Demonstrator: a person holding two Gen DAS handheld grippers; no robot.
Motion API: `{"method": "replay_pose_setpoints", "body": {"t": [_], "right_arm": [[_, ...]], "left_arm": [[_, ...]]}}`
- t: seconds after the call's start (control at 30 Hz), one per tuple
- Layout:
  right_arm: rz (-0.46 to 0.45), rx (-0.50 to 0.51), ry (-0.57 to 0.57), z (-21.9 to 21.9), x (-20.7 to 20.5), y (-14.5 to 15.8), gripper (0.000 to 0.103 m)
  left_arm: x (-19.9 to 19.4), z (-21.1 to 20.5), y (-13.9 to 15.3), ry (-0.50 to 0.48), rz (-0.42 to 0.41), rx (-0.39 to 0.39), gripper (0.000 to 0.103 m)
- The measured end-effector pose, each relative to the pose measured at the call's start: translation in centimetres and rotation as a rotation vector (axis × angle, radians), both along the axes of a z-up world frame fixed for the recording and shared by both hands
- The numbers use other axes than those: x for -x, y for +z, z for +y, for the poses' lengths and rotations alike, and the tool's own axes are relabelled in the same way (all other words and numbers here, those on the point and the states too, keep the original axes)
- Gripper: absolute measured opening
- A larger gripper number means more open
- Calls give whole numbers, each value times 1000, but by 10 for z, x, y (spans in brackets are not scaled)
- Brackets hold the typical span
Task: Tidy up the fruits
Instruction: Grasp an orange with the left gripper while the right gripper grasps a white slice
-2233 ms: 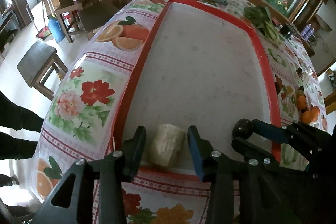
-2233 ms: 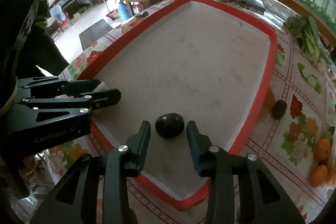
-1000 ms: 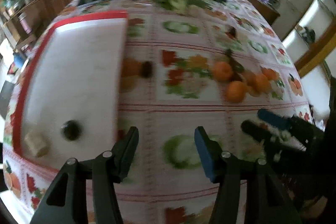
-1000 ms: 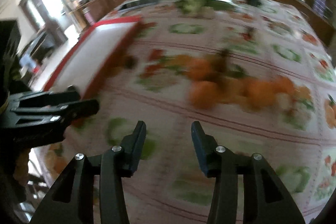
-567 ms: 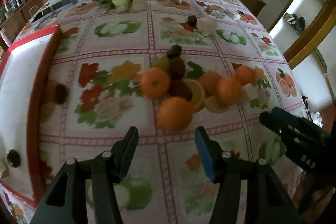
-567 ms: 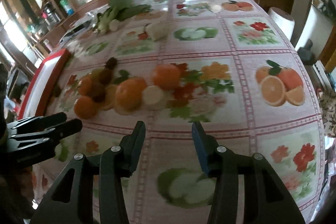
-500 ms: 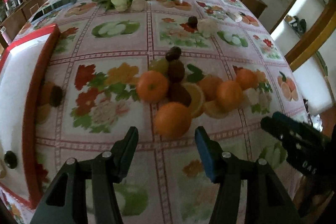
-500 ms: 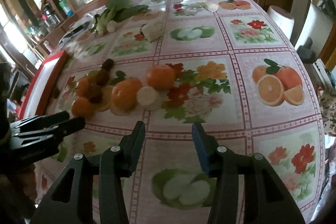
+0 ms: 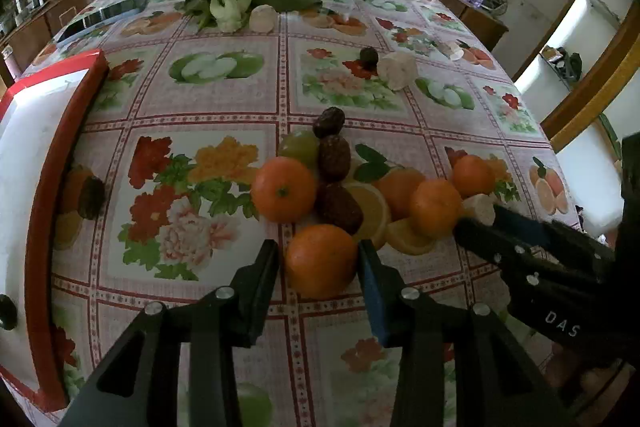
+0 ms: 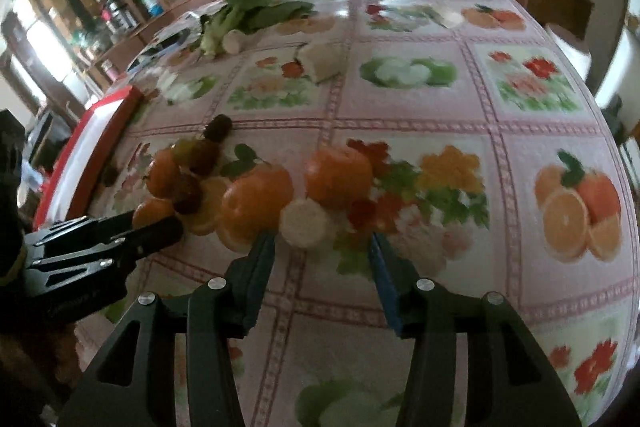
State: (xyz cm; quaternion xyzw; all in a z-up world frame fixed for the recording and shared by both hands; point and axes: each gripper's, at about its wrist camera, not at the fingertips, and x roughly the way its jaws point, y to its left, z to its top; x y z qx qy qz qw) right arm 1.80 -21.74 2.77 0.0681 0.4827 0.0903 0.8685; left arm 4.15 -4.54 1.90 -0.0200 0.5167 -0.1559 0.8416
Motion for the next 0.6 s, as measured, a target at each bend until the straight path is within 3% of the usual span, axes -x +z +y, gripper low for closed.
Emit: {"method": "replay_pose_setpoints", "body": {"t": [0.03,0.1,0.23,0.6], "right_arm": [[-26,20,5,2,0,3,46],[-40,67,20,7,-2,4,26],[-49,106,36,9,0,4,26],[-75,56,-2,7,22,22,26]], "left_arm": [[0,0,0,-1,-2,2,43],[0,1,0,-2,-7,13,40],[1,4,-1,-12,-10,43,38],[18,21,2,-31,34,94,38]]}}
